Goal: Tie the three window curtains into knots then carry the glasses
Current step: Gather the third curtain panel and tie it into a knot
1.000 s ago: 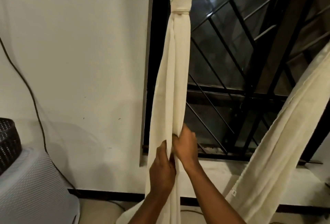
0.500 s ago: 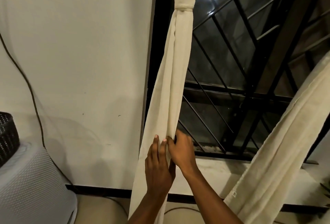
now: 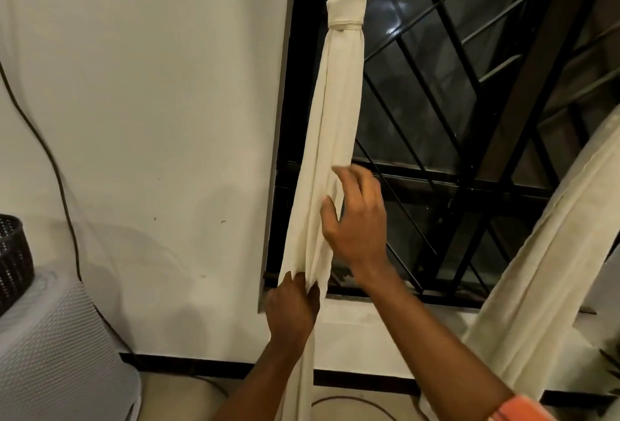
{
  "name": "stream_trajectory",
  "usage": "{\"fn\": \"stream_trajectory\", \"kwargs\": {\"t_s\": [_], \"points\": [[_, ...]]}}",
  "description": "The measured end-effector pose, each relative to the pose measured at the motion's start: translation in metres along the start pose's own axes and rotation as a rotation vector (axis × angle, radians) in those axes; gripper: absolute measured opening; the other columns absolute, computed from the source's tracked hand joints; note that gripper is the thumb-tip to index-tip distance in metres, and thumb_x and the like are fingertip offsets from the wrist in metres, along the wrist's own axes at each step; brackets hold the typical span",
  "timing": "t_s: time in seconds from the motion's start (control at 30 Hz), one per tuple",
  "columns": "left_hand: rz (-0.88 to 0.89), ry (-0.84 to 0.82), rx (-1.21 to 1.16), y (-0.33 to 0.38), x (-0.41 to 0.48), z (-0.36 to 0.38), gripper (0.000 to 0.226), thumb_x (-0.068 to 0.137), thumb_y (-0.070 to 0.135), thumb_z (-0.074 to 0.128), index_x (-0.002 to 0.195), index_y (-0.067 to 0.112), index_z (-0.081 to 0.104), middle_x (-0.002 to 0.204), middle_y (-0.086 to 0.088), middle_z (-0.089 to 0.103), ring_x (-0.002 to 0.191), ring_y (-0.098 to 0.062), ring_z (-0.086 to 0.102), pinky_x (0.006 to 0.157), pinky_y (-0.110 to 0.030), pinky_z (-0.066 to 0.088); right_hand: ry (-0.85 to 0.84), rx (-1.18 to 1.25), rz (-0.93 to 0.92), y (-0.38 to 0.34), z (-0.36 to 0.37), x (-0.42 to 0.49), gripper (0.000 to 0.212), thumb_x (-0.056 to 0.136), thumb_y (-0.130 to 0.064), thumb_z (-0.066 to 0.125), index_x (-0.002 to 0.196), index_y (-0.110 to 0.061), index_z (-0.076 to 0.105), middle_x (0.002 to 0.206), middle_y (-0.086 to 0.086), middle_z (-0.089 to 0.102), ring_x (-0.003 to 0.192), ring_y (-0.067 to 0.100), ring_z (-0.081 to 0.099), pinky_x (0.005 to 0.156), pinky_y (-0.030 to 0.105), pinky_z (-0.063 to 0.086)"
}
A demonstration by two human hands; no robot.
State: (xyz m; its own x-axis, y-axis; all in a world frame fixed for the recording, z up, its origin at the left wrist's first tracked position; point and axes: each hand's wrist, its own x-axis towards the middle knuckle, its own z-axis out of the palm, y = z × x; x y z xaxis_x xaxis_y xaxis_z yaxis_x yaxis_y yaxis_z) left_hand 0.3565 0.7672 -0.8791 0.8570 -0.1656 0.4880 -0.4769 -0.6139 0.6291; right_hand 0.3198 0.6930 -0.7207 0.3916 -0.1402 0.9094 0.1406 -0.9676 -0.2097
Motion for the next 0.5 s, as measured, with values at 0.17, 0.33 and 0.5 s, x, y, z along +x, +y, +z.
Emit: {"fn": "stream_trajectory", "kwargs": {"t_s": [0.17,0.33,0.5], "points": [[-0.015,-0.120,0.096,0.005,-0.004,0.000,0.041,0.093,0.052,0.045,0.105,0.018,0.066,0.095,0.004,0.068,0.081,-0.013,0.067,0.076,-0.022,0.054,-0.078,-0.371,-0.255,-0.010,0.000,0.075,0.048,0.082,-0.027,0.057,0.127,-0.010,0.056,0.135,0.014,0.050,0.125,0.031,0.045,0.100,0.043,0.042],[0.018,-0.212,0.190,0.008,-0.005,0.001,0.043,0.097,0.049,0.038,0.107,0.019,0.066,0.094,0.003,0.067,0.082,-0.012,0.067,0.076,-0.020,0.053,-0.324,-0.643,-0.278,-0.014,0.005,0.088,0.029,0.087,-0.027,0.050,0.105,-0.009,0.063,0.111,0.010,0.058,0.102,0.028,0.054,0.087,0.041,0.043],[0.047,-0.261,0.270,0.017,-0.004,-0.003,0.043,0.098,0.048,0.035,0.109,0.017,0.063,0.102,0.002,0.068,0.090,-0.015,0.068,0.081,-0.022,0.050,-0.579,-0.625,-0.228,-0.012,0.013,0.071,0.031,0.090,-0.032,0.051,0.110,-0.011,0.059,0.109,0.008,0.059,0.099,0.028,0.056,0.087,0.041,0.042]]}}
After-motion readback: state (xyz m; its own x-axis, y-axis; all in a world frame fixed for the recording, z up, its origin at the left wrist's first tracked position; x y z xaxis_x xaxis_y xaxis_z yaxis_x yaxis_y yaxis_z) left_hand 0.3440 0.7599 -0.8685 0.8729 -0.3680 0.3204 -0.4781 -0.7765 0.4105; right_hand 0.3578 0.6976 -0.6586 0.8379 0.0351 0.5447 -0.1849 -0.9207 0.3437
